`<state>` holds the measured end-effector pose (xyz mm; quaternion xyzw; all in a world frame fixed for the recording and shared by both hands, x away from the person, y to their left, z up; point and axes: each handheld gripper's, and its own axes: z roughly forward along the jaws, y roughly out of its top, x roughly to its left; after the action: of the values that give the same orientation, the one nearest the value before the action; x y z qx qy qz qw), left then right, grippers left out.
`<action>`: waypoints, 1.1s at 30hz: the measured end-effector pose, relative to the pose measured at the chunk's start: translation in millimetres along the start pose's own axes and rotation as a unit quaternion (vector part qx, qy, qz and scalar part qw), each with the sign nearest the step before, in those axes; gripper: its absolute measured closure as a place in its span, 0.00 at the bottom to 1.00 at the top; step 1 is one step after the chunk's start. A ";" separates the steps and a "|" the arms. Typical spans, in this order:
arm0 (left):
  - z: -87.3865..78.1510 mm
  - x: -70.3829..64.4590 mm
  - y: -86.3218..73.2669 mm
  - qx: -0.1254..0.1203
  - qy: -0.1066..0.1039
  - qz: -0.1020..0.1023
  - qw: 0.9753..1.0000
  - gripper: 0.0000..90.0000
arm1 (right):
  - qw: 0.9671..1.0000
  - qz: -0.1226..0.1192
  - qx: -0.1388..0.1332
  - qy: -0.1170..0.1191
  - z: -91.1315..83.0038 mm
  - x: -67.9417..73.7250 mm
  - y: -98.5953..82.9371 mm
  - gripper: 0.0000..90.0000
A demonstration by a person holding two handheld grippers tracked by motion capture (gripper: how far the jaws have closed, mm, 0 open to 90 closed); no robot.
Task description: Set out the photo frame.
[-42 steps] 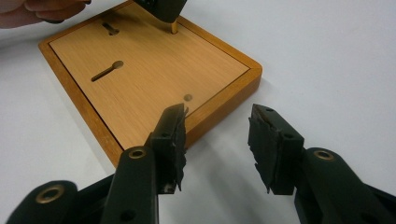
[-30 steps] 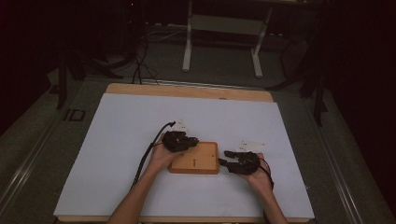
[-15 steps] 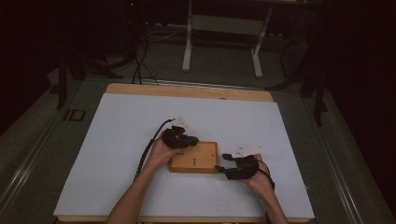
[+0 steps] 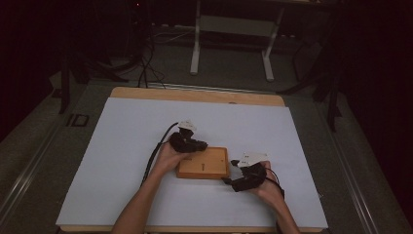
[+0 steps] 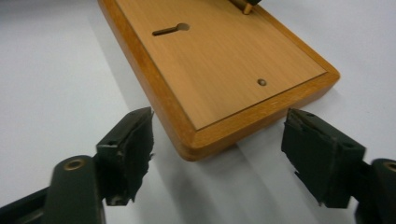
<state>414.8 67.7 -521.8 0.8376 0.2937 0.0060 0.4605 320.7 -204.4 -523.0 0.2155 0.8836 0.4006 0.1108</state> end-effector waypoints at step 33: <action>3.0 14.1 6.3 0.017 -0.035 -0.050 0.998 0.94 | 0.991 -0.079 0.014 -0.106 28.5 12.8 7.1 0.17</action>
<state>430.4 69.9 -522.4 0.8292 0.3193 -0.0510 0.4559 322.0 -175.4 -536.6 0.1876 0.8867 0.3529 0.2324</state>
